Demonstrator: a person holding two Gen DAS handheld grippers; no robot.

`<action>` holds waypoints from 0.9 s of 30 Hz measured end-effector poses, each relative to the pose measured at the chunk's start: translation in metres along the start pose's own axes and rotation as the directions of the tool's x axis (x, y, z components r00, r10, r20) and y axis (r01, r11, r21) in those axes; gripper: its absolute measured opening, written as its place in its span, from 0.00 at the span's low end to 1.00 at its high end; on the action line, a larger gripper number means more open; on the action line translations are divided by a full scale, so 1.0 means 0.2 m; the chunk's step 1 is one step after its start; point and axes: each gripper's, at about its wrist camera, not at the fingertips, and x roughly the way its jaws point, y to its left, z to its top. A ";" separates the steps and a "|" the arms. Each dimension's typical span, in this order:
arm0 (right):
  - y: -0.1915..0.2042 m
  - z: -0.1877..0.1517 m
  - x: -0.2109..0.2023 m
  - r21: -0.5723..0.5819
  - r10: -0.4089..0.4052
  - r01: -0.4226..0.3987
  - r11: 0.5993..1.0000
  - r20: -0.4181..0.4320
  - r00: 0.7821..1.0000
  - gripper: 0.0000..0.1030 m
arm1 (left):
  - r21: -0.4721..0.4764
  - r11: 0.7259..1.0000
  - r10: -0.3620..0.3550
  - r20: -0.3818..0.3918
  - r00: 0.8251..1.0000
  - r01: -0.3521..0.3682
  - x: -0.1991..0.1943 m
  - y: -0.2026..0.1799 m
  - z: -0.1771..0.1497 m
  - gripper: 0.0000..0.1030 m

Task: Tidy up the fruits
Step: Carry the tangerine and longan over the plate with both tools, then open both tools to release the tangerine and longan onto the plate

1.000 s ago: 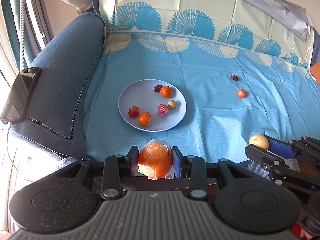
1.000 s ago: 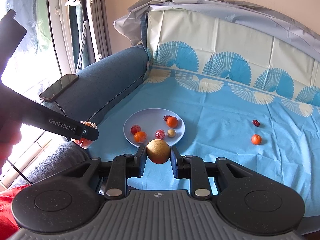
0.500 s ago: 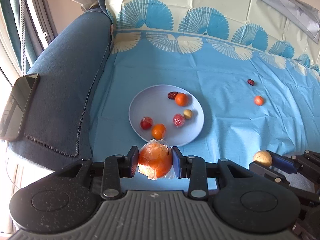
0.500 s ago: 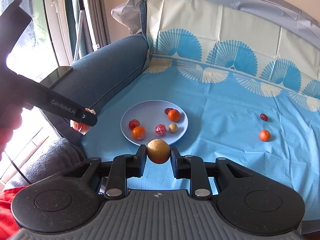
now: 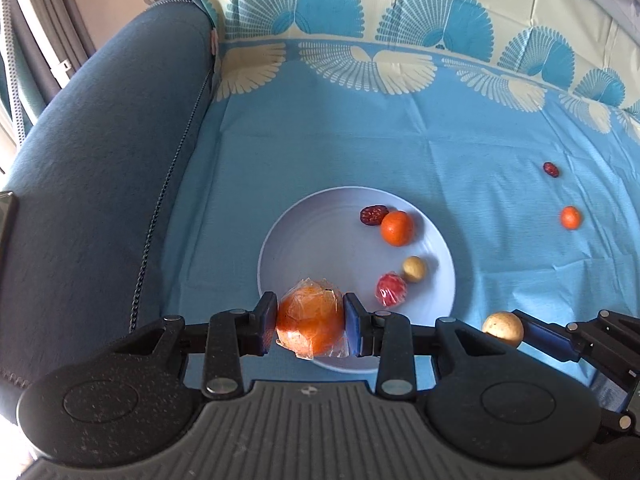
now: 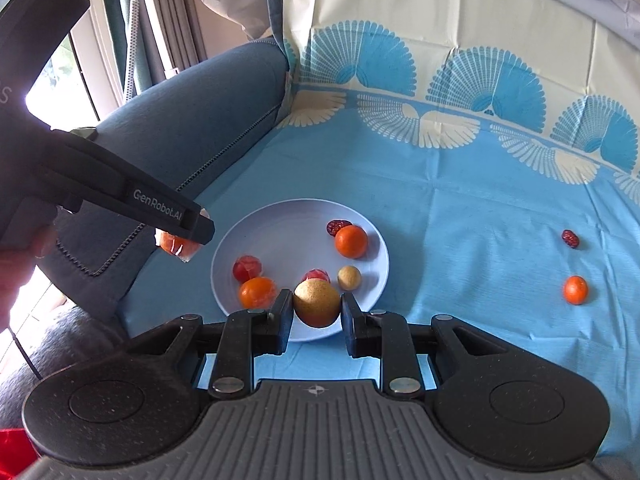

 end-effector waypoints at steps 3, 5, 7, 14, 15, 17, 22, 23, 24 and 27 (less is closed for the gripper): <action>-0.01 0.03 0.11 -0.002 0.003 -0.003 1.000 -0.017 1.000 0.26 | 0.006 1.000 0.002 -0.025 1.000 -0.002 0.12 0.00 0.05 0.38; -0.02 0.04 0.18 -0.010 0.002 -0.003 1.000 -0.028 1.000 0.26 | 0.010 1.000 0.005 -0.042 0.999 -0.005 0.20 -0.01 0.07 0.38; -0.03 0.05 0.24 -0.015 0.005 -0.005 1.000 -0.040 0.999 0.26 | 0.014 1.000 0.017 -0.062 0.998 -0.016 0.28 -0.01 0.09 0.38; -0.05 0.06 0.42 -0.020 0.006 -0.007 1.000 -0.079 0.997 0.26 | 0.025 0.999 0.040 -0.107 0.993 -0.038 0.48 0.00 0.13 0.38; -0.06 0.06 0.44 -0.022 0.005 -0.006 1.000 -0.079 0.997 0.26 | 0.035 0.998 0.049 -0.095 0.994 -0.046 0.48 0.00 0.14 0.38; -0.06 0.07 0.47 -0.028 0.000 -0.002 1.000 -0.078 0.997 0.27 | 0.044 0.997 0.069 -0.076 0.995 -0.066 0.50 0.00 0.15 0.42; -0.07 0.08 0.48 -0.013 0.003 -0.004 1.000 -0.074 0.997 0.65 | 0.000 0.999 0.037 -0.034 0.999 -0.037 0.45 0.06 0.17 0.96; -0.07 0.08 0.45 -0.016 -0.004 0.003 1.000 -0.068 0.998 0.73 | -0.006 0.999 0.033 -0.013 0.999 -0.034 0.40 0.07 0.16 0.98; -0.07 0.08 0.42 -0.019 -0.004 0.003 1.000 -0.066 0.998 0.77 | -0.010 0.999 0.031 0.003 1.000 -0.031 0.36 0.08 0.15 0.98; -0.07 0.05 0.29 -0.007 0.003 -0.004 1.000 -0.077 0.997 0.85 | -0.033 0.999 0.042 0.028 0.999 -0.041 0.21 0.12 0.07 1.00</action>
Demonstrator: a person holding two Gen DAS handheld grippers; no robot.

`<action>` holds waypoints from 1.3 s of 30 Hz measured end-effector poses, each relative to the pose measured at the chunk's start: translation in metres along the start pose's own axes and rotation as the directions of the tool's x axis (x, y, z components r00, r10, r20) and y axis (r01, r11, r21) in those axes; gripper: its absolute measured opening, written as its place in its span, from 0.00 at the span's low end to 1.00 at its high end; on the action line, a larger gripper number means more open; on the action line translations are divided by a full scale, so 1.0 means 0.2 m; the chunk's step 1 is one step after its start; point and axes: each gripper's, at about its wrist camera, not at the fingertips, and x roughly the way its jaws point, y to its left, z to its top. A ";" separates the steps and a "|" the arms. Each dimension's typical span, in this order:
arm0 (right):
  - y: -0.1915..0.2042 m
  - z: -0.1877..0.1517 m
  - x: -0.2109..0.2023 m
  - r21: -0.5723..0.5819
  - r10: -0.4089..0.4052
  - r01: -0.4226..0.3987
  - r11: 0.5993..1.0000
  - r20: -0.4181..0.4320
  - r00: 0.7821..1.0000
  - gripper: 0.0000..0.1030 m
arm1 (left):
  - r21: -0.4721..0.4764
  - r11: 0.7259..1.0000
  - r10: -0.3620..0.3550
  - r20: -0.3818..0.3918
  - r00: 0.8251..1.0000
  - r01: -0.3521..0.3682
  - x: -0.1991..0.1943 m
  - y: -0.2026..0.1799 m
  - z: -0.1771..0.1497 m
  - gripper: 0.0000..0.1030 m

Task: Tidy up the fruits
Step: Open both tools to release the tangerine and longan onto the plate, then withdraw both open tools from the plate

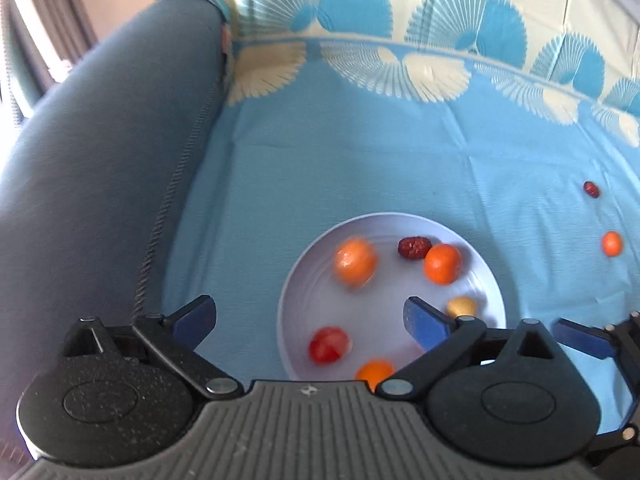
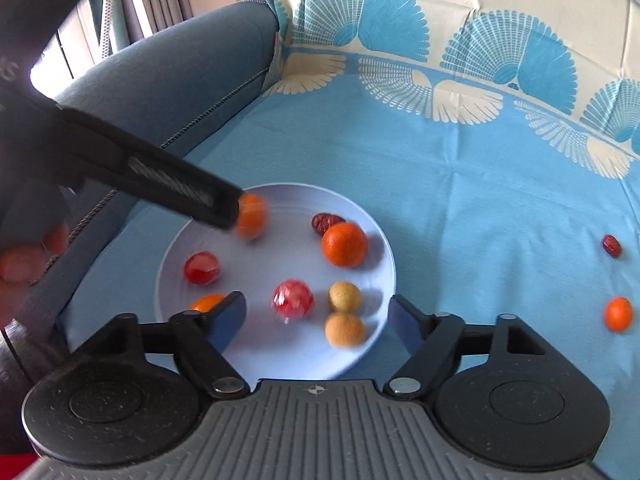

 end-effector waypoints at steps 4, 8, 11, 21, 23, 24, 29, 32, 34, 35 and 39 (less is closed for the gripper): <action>0.03 -0.10 -0.21 0.027 0.020 -0.019 0.999 -0.028 0.999 0.90 | -0.013 0.999 0.030 -0.057 0.998 -0.031 -0.19 0.00 -0.16 1.00; 0.09 -0.19 -0.41 0.055 0.039 -0.037 0.998 -0.036 0.999 0.93 | -0.052 0.998 0.024 -0.124 0.992 -0.031 -0.33 0.01 -0.33 1.00; 0.15 -0.24 -0.54 0.022 0.032 -0.032 0.999 -0.001 0.999 0.96 | -0.077 0.996 0.030 -0.129 0.991 -0.040 -0.44 0.02 -0.45 1.00; 0.25 -0.35 -0.87 -0.046 -0.037 0.044 0.998 0.153 0.988 0.97 | -0.072 0.997 0.033 0.002 0.999 -0.033 -0.77 -0.01 -0.61 1.00; 0.26 -0.37 -0.92 -0.054 -0.044 0.054 0.997 0.172 0.984 0.98 | -0.064 0.998 0.026 0.019 0.999 -0.025 -0.82 -0.03 -0.63 1.00; 0.27 -0.38 -0.95 -0.057 -0.047 0.058 0.997 0.182 0.982 0.98 | -0.057 0.998 0.027 0.027 0.999 -0.026 -0.84 -0.04 -0.64 1.00; 0.28 -0.40 -1.03 -0.066 -0.054 0.071 0.995 0.222 0.974 0.98 | -0.034 0.999 0.026 0.059 0.998 -0.024 -0.92 -0.09 -0.69 1.00; 0.29 -0.41 -1.05 -0.070 -0.057 0.076 0.995 0.234 0.971 0.98 | -0.026 0.999 0.028 0.072 0.997 -0.026 -0.95 -0.10 -0.70 1.00; 0.30 -0.42 -1.07 -0.073 -0.059 0.079 0.994 0.240 0.969 0.98 | -0.024 0.999 0.029 0.077 0.997 -0.028 -0.96 -0.10 -0.71 1.00; 0.30 -0.42 -1.07 -0.073 -0.060 0.080 0.994 0.243 0.968 0.98 | -0.024 0.999 0.028 0.078 0.997 -0.026 -0.96 -0.10 -0.71 1.00; 0.30 -0.42 -1.08 -0.073 -0.063 0.083 0.994 0.248 0.967 0.99 | -0.022 0.999 0.026 0.079 0.996 -0.025 -0.96 -0.10 -0.71 1.00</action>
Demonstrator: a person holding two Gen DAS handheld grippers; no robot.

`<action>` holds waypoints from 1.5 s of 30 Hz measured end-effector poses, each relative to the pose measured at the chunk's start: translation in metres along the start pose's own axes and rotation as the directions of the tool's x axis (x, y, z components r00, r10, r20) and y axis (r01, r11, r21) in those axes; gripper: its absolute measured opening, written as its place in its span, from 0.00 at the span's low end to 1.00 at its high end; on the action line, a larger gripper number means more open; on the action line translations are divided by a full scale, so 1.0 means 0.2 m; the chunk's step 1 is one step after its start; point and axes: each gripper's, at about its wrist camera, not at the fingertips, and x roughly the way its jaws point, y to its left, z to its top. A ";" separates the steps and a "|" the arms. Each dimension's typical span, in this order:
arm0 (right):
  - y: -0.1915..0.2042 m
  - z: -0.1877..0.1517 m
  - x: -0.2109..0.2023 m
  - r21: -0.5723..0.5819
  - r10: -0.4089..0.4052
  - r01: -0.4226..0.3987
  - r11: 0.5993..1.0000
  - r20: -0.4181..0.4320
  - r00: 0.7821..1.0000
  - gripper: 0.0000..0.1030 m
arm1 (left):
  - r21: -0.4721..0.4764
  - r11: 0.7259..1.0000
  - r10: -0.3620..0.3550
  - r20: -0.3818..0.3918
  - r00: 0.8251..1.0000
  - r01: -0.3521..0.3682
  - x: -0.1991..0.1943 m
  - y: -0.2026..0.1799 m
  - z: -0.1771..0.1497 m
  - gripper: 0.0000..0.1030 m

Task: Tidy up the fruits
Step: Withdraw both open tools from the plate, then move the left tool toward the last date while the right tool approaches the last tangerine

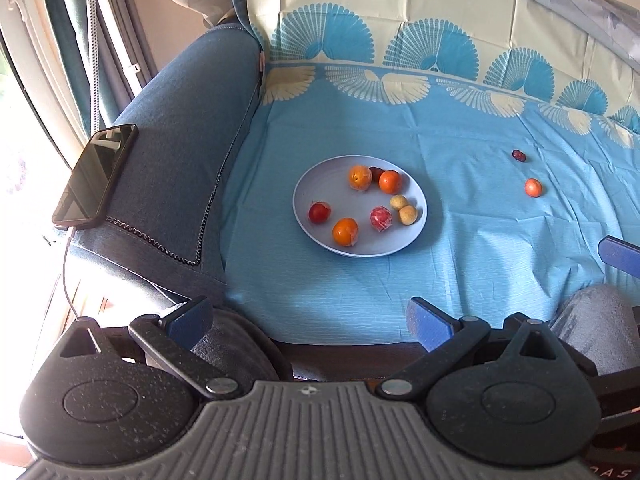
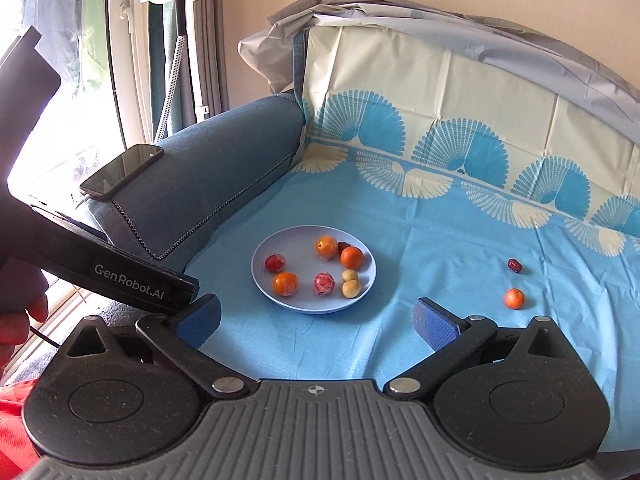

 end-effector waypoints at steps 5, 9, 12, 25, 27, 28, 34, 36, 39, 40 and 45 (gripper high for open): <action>0.00 0.00 0.01 0.000 0.001 -0.001 1.000 -0.001 1.000 0.99 | 0.006 1.000 0.005 -0.005 1.000 -0.005 0.01 0.00 0.01 1.00; 0.00 0.00 0.02 0.003 0.005 -0.005 1.000 -0.011 1.000 0.99 | 0.011 1.000 0.007 -0.018 1.000 -0.007 0.04 0.00 0.01 1.00; -0.01 -0.01 0.03 0.007 0.008 -0.008 1.000 -0.018 1.000 0.99 | 0.016 1.000 0.008 -0.027 1.000 -0.008 0.06 -0.01 0.01 1.00; -0.12 -0.02 0.18 0.098 0.005 0.002 0.995 -0.073 0.997 0.99 | 0.035 0.999 0.022 -0.099 0.995 -0.018 0.20 -0.04 0.09 1.00; -0.17 -0.04 0.22 0.137 -0.001 0.013 0.991 -0.089 0.996 0.99 | 0.044 0.999 0.032 -0.104 0.994 -0.028 0.23 -0.06 0.12 1.00; -0.19 -0.05 0.24 0.154 -0.003 0.018 0.988 -0.096 0.995 0.99 | 0.048 0.998 0.035 -0.110 0.993 -0.030 0.25 -0.06 0.14 1.00; -0.40 -0.09 0.38 0.237 -0.091 0.113 0.965 -0.101 0.991 0.99 | 0.068 0.997 0.047 -0.145 0.988 -0.037 0.38 -0.15 0.26 1.00; -0.52 -0.10 0.46 0.284 -0.198 0.216 0.934 -0.089 0.976 0.99 | 0.077 0.996 0.049 -0.159 0.986 -0.037 0.43 -0.19 0.31 1.00; -0.75 -0.15 0.63 0.334 -0.332 0.345 0.877 -0.097 0.938 0.99 | 0.090 0.995 0.053 -0.178 0.983 -0.037 0.51 -0.25 0.39 1.00; -0.84 -0.17 0.70 0.348 -0.363 0.375 0.859 -0.102 0.926 0.99 | 0.094 0.995 0.052 -0.184 0.982 -0.036 0.54 -0.28 0.41 1.00; -1.20 -0.24 1.07 0.364 -0.474 0.497 0.788 -0.158 0.866 0.99 | 0.100 0.995 0.052 -0.205 0.977 -0.032 0.70 -0.41 0.58 1.00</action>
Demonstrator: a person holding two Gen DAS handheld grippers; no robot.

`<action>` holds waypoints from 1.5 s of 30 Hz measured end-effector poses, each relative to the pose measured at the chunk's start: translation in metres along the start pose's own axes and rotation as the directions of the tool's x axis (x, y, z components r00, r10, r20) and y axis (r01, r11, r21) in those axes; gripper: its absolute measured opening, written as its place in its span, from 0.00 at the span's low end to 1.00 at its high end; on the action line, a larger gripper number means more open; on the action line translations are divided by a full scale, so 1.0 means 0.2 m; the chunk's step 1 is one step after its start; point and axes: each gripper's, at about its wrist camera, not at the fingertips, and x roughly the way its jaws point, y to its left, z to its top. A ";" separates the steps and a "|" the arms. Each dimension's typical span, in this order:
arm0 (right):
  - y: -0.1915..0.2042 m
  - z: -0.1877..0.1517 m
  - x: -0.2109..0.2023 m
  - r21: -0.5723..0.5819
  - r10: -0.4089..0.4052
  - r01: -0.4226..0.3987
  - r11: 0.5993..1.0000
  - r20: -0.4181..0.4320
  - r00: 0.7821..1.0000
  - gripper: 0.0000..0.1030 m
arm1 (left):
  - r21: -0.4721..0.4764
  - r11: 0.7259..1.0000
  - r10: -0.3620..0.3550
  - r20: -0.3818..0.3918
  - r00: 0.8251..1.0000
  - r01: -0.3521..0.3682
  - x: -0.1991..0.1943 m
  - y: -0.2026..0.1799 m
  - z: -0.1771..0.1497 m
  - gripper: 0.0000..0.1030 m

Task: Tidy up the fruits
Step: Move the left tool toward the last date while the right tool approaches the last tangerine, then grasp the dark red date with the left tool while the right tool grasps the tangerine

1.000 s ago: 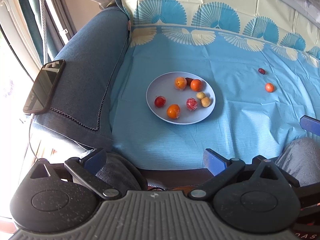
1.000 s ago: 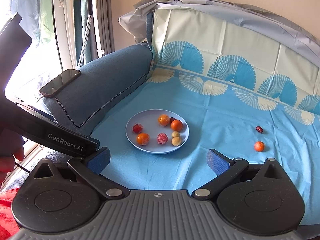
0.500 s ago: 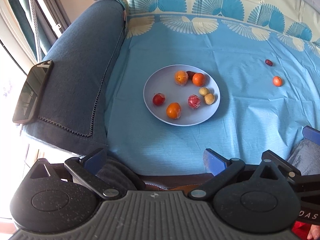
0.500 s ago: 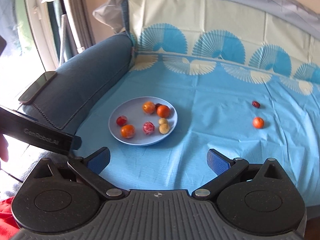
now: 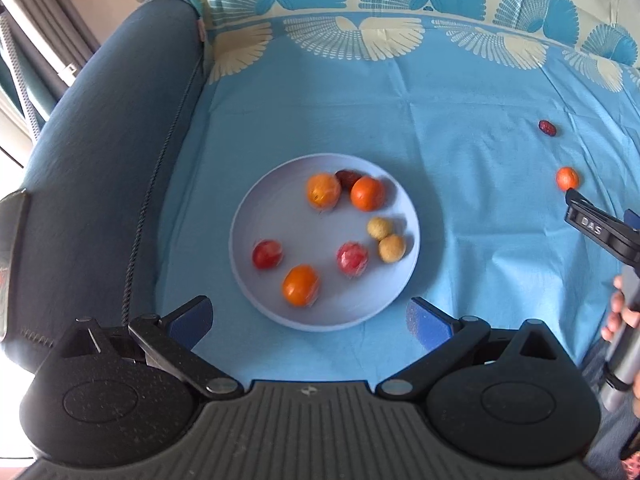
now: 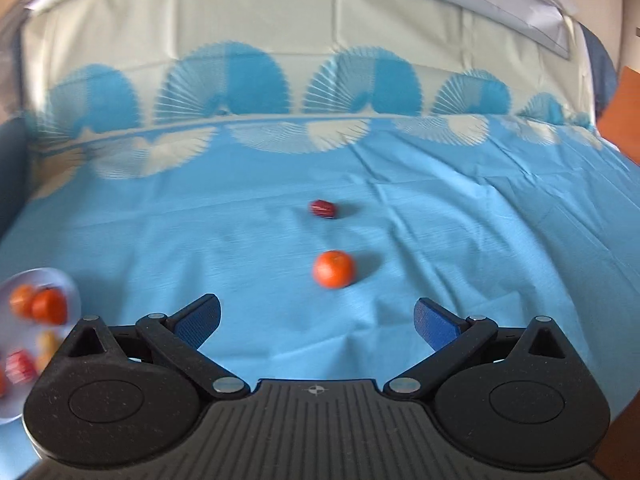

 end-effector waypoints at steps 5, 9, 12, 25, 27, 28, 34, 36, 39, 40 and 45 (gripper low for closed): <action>-0.04 0.03 0.36 0.039 -0.031 0.032 0.999 -0.027 0.999 0.98 | 0.019 1.000 -0.003 0.003 1.000 0.003 0.12 -0.16 0.22 1.00; -0.05 -0.01 0.47 0.027 -0.052 0.053 0.998 -0.034 0.998 0.80 | 0.086 0.996 -0.021 0.047 0.999 0.017 0.24 -0.38 0.40 1.00; -0.09 0.00 0.47 0.026 -0.102 0.103 0.994 -0.015 0.995 0.69 | 0.158 0.983 -0.104 0.096 0.990 0.088 0.36 -0.60 0.56 1.00; -0.33 0.02 0.52 0.189 -0.239 0.244 0.951 -0.045 0.970 0.70 | 0.516 0.817 -0.347 0.084 0.934 0.258 0.90 -1.55 0.90 0.98; -0.32 0.02 0.52 0.188 -0.242 0.246 0.951 -0.045 0.969 0.70 | 0.507 0.811 -0.379 0.073 0.922 0.293 0.91 -1.55 0.90 0.67; -0.32 0.02 0.52 0.190 -0.242 0.246 0.951 -0.044 0.969 0.69 | 0.507 0.798 -0.408 0.057 0.911 0.325 0.90 -1.55 0.91 0.50; -0.29 0.04 0.47 0.198 -0.238 0.233 0.952 0.002 0.971 0.35 | 0.504 0.808 -0.420 0.131 0.898 0.304 0.74 -1.44 0.85 0.34; -0.30 0.06 0.44 0.201 -0.260 0.243 0.949 0.063 0.963 0.35 | 0.465 0.829 -0.415 0.142 0.899 0.310 0.65 -1.33 0.82 0.34; -0.30 0.07 0.39 0.197 -0.281 0.253 0.947 0.135 0.950 0.35 | 0.428 0.866 -0.362 0.183 0.914 0.258 0.45 -1.11 0.71 0.34; -0.30 0.07 0.38 0.188 -0.282 0.253 0.949 0.142 0.949 0.35 | 0.414 0.879 -0.339 0.195 0.920 0.236 0.38 -1.02 0.66 0.34; -0.28 0.08 0.18 0.156 -0.278 0.255 0.954 0.145 0.950 0.35 | 0.308 0.937 -0.243 0.223 0.944 0.168 0.03 -0.54 0.34 0.34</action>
